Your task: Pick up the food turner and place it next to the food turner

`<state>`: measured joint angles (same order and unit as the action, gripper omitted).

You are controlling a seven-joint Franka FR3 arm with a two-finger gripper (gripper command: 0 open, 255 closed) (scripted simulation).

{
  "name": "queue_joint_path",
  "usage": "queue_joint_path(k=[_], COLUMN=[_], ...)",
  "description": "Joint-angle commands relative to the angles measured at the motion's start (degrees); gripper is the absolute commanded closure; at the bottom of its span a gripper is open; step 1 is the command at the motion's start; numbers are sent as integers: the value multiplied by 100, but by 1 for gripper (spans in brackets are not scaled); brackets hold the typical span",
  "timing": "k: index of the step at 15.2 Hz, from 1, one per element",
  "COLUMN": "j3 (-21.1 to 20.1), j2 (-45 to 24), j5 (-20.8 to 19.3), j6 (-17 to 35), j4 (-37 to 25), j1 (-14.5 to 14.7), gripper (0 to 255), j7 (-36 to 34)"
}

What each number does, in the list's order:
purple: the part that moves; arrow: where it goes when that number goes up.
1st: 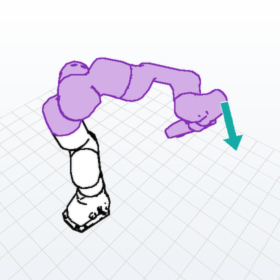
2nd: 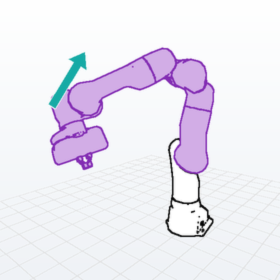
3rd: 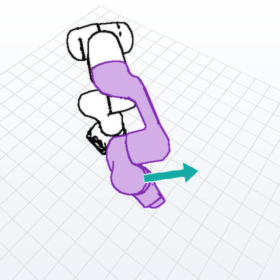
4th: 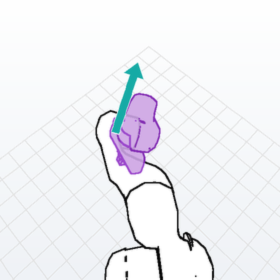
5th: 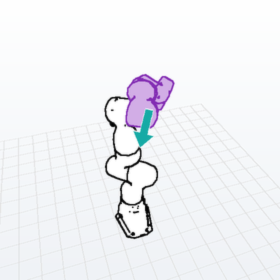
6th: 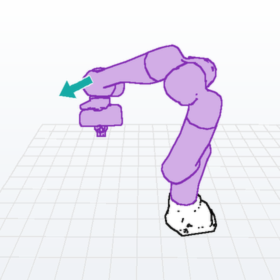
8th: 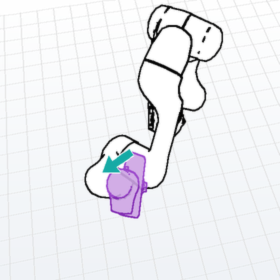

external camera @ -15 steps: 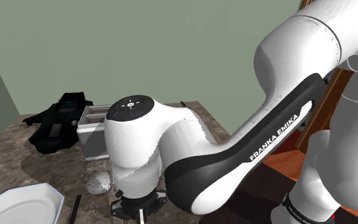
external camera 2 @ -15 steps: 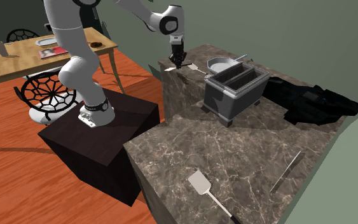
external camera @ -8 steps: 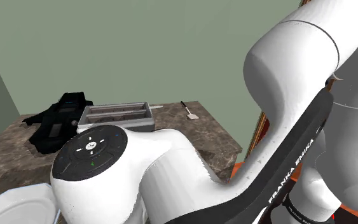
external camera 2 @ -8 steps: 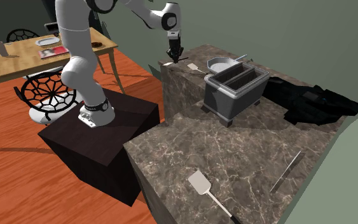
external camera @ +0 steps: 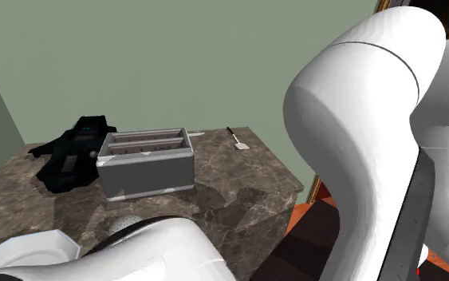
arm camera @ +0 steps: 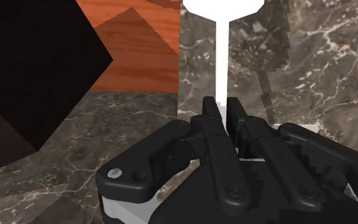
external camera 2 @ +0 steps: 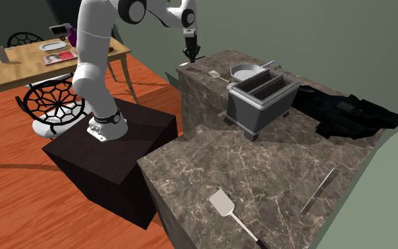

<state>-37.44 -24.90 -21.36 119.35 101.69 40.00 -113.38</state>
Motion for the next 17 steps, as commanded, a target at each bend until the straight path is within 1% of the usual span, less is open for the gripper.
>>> queue_joint_path(k=[1,5,6,17], j3=[21,116,124,305], j2=[-287,-943,-975,-1357], j5=[-145,-395,-404,-666], j6=[-154,-592,-614,-17], j4=[-366,-1361,-1414,-1146], j1=[322,992,1027,1106], gripper=[255,255,255,255], j7=[-276,-649,-663,-846])
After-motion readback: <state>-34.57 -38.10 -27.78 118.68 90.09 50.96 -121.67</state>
